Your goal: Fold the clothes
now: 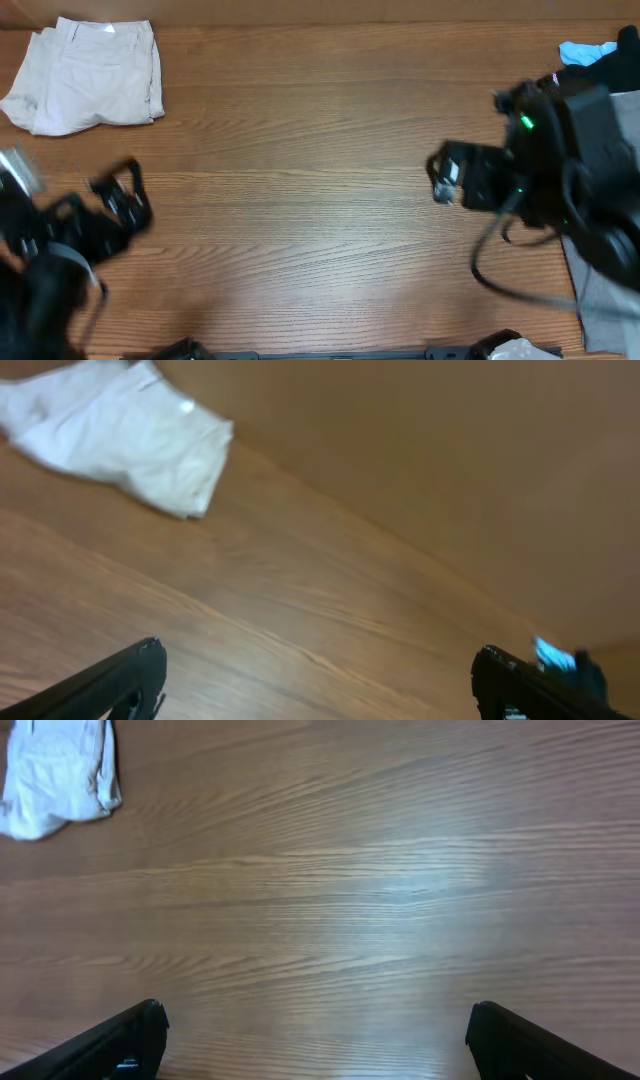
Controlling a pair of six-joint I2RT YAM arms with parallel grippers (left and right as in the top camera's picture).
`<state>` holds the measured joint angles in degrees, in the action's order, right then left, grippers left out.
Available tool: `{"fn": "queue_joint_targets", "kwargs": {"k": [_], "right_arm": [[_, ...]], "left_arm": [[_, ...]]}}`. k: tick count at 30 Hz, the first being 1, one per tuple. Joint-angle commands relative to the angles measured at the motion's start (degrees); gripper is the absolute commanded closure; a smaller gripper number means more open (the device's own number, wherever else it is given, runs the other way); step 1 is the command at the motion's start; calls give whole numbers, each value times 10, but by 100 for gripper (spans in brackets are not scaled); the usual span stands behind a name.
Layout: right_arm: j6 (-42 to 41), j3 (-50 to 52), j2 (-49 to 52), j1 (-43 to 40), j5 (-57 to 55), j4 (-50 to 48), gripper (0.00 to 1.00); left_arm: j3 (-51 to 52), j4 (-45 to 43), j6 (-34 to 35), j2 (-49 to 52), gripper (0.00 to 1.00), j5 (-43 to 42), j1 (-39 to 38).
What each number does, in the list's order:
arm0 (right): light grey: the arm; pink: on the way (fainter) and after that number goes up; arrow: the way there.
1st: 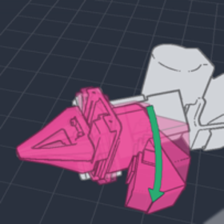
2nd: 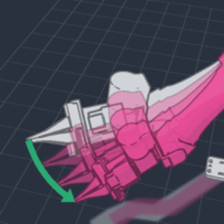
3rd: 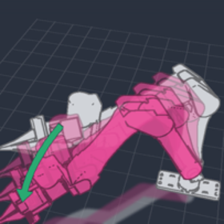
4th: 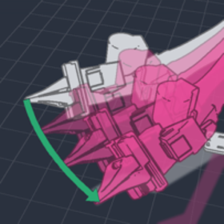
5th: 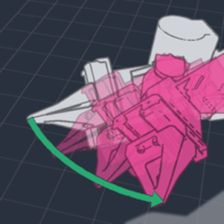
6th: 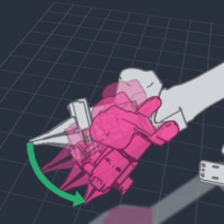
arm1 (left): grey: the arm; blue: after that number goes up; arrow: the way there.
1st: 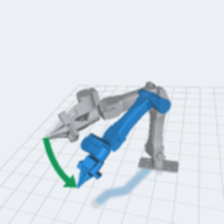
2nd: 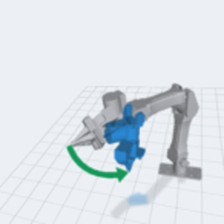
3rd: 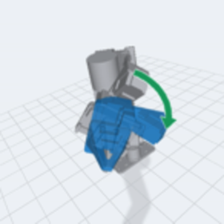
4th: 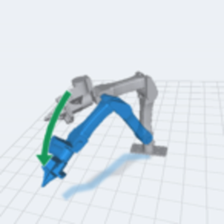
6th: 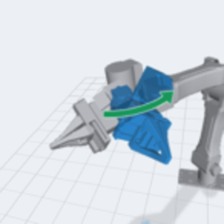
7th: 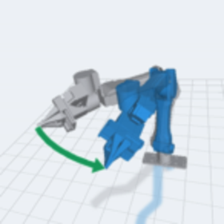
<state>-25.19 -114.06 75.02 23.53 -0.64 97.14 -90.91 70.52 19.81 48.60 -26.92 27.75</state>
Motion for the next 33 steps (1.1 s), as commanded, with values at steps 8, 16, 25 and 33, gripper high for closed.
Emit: {"fn": "queue_joint_targets", "kwargs": {"k": [8,16,25,33], "right_arm": [[-51,190,-188,3,-140,-102,0],[-51,381,-249,2,-203,-297,0],[-51,400,-181,2,-203,-320,0],[-51,400,-131,2,-203,-338,0]], "left_arm": [[44,43,-78,-189,0,-43,-3],[135,23,-74,-245,0,14,-3],[165,42,-74,-245,0,14,-3],[165,97,-74,-245,0,14,-3]]}}
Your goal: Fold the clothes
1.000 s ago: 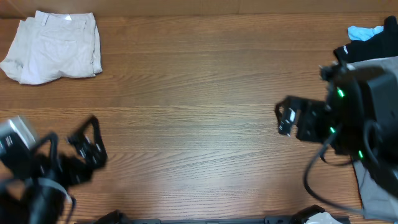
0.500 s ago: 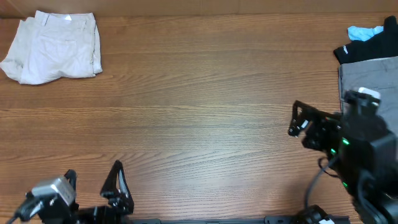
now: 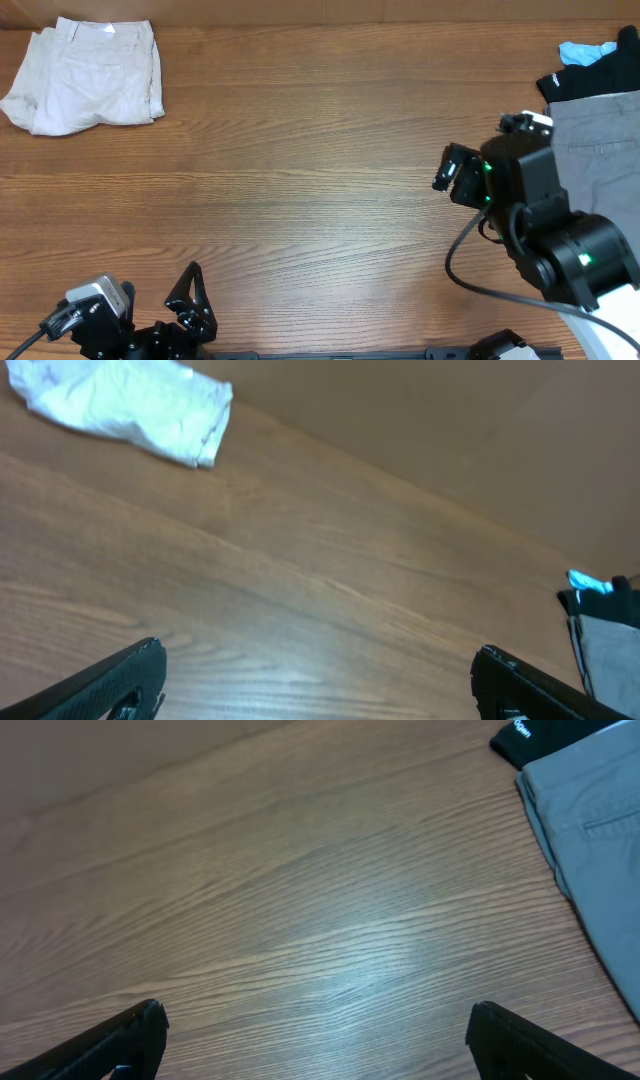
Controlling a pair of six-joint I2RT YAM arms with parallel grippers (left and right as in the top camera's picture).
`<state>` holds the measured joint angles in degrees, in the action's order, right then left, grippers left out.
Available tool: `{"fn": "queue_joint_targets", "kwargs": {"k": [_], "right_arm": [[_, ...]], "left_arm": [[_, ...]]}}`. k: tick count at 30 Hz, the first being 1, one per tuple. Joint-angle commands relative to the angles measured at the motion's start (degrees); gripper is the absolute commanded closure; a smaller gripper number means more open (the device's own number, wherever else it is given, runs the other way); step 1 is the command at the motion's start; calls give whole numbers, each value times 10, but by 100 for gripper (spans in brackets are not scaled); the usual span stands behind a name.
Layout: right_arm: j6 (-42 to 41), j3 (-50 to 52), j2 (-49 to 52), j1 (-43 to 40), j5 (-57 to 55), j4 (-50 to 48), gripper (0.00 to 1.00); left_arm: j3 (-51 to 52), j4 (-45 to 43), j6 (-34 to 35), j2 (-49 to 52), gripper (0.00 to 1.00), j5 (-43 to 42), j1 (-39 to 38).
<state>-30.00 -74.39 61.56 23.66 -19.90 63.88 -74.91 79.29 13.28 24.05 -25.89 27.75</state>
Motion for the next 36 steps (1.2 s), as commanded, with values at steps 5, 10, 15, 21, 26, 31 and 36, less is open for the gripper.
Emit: {"fn": "queue_joint_targets", "kwargs": {"k": [5,10,15,21,26,31,36], "right_arm": [[0,3,5,1,10,-51,0],[-1,3,5,1,16,-27,0],[0,3,5,1,9,-28,0],[0,4,4,1,5,-25,0],[-1,25,-36,-36,9,-44,0],[0,104,-130,-117,75,-108,0],[0,240,-238,-184,97,-221,0]], "left_arm": [[5,16,-9,0,0,4,-3],[5,17,-9,0,0,4,-3],[5,17,-9,0,0,4,-3],[5,17,-9,0,0,4,-3],[5,17,-9,0,0,4,-3],[5,17,-9,0,0,4,-3],[5,17,-9,0,0,4,-3]]}}
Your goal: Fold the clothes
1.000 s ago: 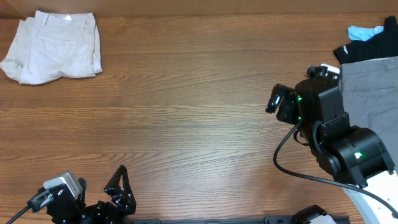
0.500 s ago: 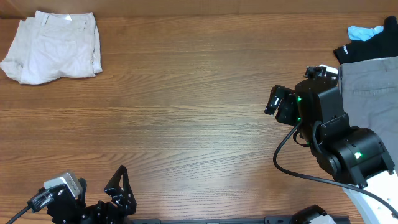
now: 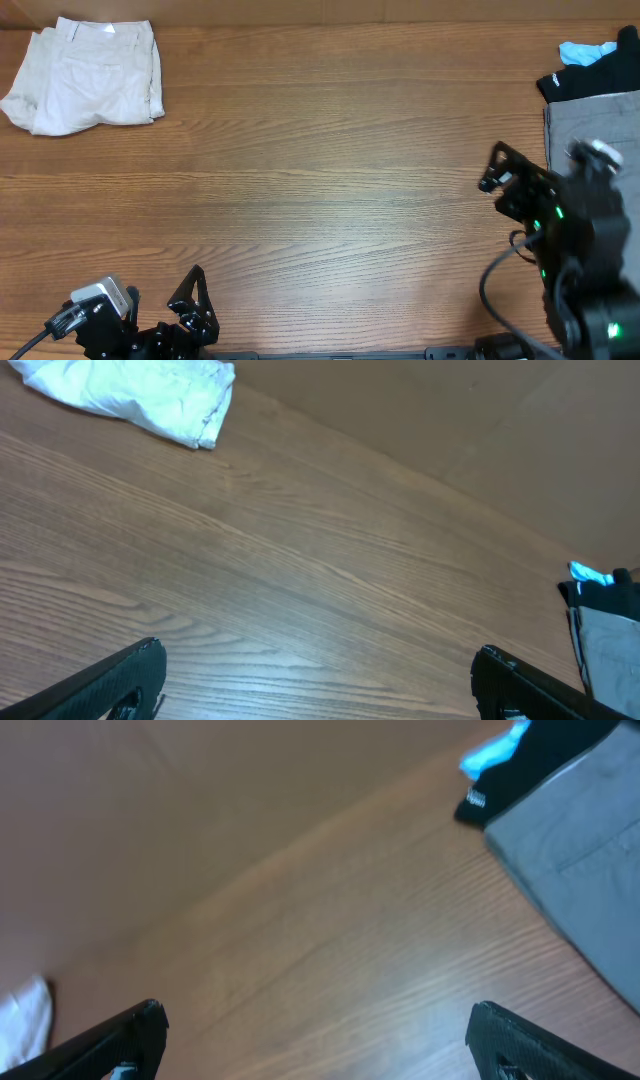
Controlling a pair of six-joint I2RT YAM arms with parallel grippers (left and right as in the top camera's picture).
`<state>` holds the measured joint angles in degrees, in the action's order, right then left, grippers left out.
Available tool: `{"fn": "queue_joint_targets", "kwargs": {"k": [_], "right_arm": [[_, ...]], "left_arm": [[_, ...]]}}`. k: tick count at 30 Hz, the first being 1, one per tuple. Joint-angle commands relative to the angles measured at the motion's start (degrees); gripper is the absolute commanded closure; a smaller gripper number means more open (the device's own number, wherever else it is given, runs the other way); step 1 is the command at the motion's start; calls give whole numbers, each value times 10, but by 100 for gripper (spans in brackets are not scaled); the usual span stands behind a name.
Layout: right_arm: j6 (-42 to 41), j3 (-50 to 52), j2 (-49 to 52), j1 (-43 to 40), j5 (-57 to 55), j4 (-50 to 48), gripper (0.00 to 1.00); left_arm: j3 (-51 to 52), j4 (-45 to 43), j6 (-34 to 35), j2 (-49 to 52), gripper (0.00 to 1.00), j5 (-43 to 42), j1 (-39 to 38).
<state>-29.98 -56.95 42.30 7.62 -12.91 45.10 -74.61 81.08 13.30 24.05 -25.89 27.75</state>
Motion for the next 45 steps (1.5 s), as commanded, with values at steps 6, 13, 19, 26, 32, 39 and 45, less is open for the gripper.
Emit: {"fn": "queue_joint_targets", "kwargs": {"k": [6,13,19,26,32,39,45], "right_arm": [[0,240,-158,-29,41,-205,0],[0,427,-265,-34,57,-372,0],[0,499,-317,-92,126,-410,0],[19,525,-367,-116,135,-410,0],[21,528,-393,-116,135,-407,0],[34,528,-422,-119,135,-402,0],[34,529,-422,-119,137,-403,0]], "left_arm": [[2,0,-9,0,0,4,-3],[2,0,-9,0,0,4,-3],[2,0,-9,0,0,4,-3],[2,0,-9,0,0,4,-3],[2,0,-9,0,0,4,-3],[2,0,-9,0,0,4,-3],[2,0,-9,0,0,4,-3]]}}
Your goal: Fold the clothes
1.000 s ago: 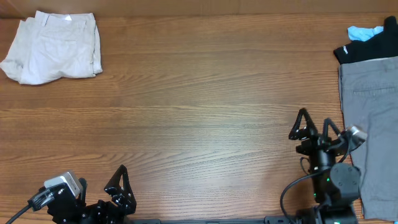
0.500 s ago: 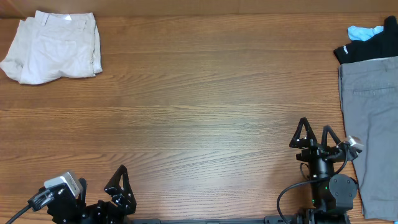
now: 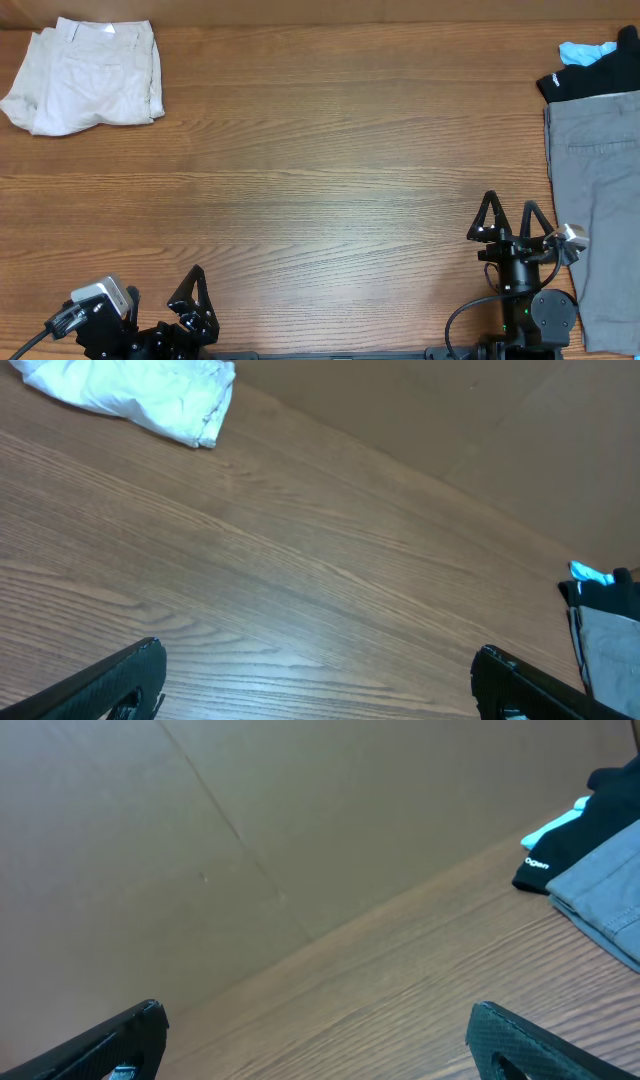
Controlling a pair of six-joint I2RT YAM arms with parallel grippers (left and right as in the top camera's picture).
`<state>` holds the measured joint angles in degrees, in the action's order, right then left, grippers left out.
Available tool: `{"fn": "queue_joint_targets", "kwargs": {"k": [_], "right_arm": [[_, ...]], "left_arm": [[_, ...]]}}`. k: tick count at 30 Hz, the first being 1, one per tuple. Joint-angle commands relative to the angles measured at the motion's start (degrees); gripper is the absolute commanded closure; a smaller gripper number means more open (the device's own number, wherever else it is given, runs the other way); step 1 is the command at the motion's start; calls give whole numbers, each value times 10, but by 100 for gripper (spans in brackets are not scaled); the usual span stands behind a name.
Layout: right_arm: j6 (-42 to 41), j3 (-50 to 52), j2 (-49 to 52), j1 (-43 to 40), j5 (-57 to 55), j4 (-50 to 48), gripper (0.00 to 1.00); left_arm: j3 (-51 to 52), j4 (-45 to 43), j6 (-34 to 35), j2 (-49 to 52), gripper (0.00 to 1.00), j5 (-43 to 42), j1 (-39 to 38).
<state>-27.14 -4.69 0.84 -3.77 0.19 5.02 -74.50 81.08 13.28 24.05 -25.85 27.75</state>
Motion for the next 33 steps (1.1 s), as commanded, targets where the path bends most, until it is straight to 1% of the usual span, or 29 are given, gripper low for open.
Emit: {"fn": "queue_joint_targets", "kwargs": {"k": [1,4,7,10,12,15,17,33], "right_arm": [[6,6,-7,-5,6,-2,0],[6,15,-7,-5,6,-7,0],[5,42,-7,-5,6,-32,0],[8,42,-7,-5,10,-17,0],[25,42,-7,-5,12,-17,0],[77,42,-7,-5,26,-8,0],[92,42,-7,-5,27,-4,0],[96,42,-7,-5,25,-4,0]], "left_arm": [[1,0,-9,0,0,4,-3],[1,0,-9,0,0,4,-3],[1,0,-9,0,0,4,-3],[1,0,-9,0,0,4,-3],[1,0,-9,0,0,4,-3],[1,0,-9,0,0,4,-3],[1,0,-9,0,0,4,-3],[1,0,-9,0,0,4,-3]]}}
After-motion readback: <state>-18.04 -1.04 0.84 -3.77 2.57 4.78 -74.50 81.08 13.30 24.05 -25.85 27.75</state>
